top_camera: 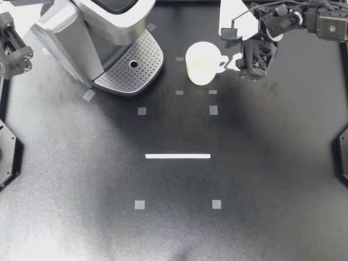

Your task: Place the coffee capsule inside the capsule container, then place the cup onto the center of the cup tray.

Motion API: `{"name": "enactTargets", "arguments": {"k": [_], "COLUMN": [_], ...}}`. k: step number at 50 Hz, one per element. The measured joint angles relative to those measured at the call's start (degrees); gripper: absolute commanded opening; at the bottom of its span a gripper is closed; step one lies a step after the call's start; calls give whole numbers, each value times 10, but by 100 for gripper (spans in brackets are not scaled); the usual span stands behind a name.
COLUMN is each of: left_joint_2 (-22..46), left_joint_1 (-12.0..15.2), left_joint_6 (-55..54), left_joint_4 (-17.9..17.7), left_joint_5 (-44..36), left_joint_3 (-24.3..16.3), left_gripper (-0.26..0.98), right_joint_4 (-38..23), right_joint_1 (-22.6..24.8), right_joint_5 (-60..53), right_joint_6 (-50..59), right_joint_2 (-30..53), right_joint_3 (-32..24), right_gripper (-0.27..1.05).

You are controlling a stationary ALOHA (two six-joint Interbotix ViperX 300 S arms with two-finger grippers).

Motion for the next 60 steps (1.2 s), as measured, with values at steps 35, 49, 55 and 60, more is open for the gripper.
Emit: {"name": "enactTargets", "arguments": {"k": [35,49,55,60], "left_joint_2": [0,0,1,1], "left_joint_1": [0,0,0,0], "left_joint_6": [-8,-8,-8,-9], "left_joint_4": [15,18,19,18], "left_joint_5": [0,0,0,1], "left_joint_3": [0,1,0,0], "left_gripper": [8,8,8,8], "right_joint_4": [14,20,20,20], "right_joint_1": [0,1,1,2], "right_joint_5": [-10,-10,-10,-9], "right_joint_6": [0,0,0,0], "right_joint_2": [33,39,43,47], "right_joint_3": [0,-5,-6,-7], "right_gripper": [57,56,53,45]}}
